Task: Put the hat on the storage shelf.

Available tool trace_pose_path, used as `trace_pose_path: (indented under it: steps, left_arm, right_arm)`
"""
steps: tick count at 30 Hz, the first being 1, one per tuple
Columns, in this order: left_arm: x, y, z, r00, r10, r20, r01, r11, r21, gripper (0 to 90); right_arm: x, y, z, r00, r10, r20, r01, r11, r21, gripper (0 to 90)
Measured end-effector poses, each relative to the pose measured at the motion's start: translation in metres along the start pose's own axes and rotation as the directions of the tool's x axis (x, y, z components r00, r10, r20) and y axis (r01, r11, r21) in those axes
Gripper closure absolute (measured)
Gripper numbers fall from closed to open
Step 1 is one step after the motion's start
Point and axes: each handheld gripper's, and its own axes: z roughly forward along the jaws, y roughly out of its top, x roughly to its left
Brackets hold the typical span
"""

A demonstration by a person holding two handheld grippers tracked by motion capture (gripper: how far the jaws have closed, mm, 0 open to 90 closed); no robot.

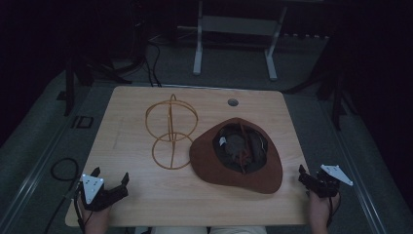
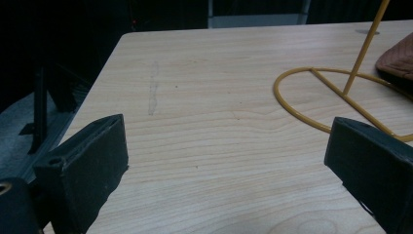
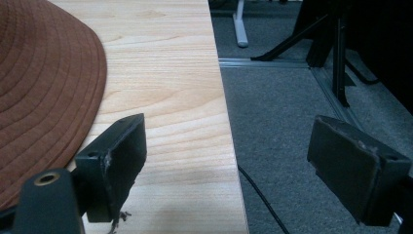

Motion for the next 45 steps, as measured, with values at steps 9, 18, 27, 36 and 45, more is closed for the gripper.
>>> trace_pose_path:
  steps: [9, 18, 27, 36, 45]
  left_arm:
    - [-0.001, -0.001, 0.002, 1.0000, -0.004, 0.007, 0.004, 1.0000, -0.005, 2.7]
    - [-0.007, 0.002, -0.002, 0.9986, 0.009, 0.051, -0.009, 1.0000, 0.002, 2.7]
    - [-0.017, 0.006, -0.007, 0.9927, -0.048, 0.111, 0.047, 0.9989, 0.007, 2.7]
    - [-0.020, 0.005, -0.006, 0.9926, -0.027, 0.118, 0.022, 0.9987, 0.046, 2.8]
    - [-0.027, 0.009, -0.008, 0.9849, 0.030, 0.170, -0.036, 0.9989, 0.031, 2.7]
  right_arm:
    - [0.001, 0.003, 0.000, 0.9985, 0.004, -0.054, -0.001, 0.998, 0.066, 13.9]
    - [0.012, 0.020, -0.004, 0.9796, 0.045, -0.196, -0.023, 0.993, 0.116, 13.3]
    - [0.041, 0.057, -0.001, 0.9503, -0.014, -0.311, 0.052, 0.992, 0.117, 11.3]
    - [0.071, 0.094, 0.011, 0.9310, -0.078, -0.357, 0.118, 0.989, 0.093, 13.3]
    - [0.094, 0.123, 0.030, 0.9008, -0.065, -0.429, 0.118, 0.988, 0.098, 15.3]
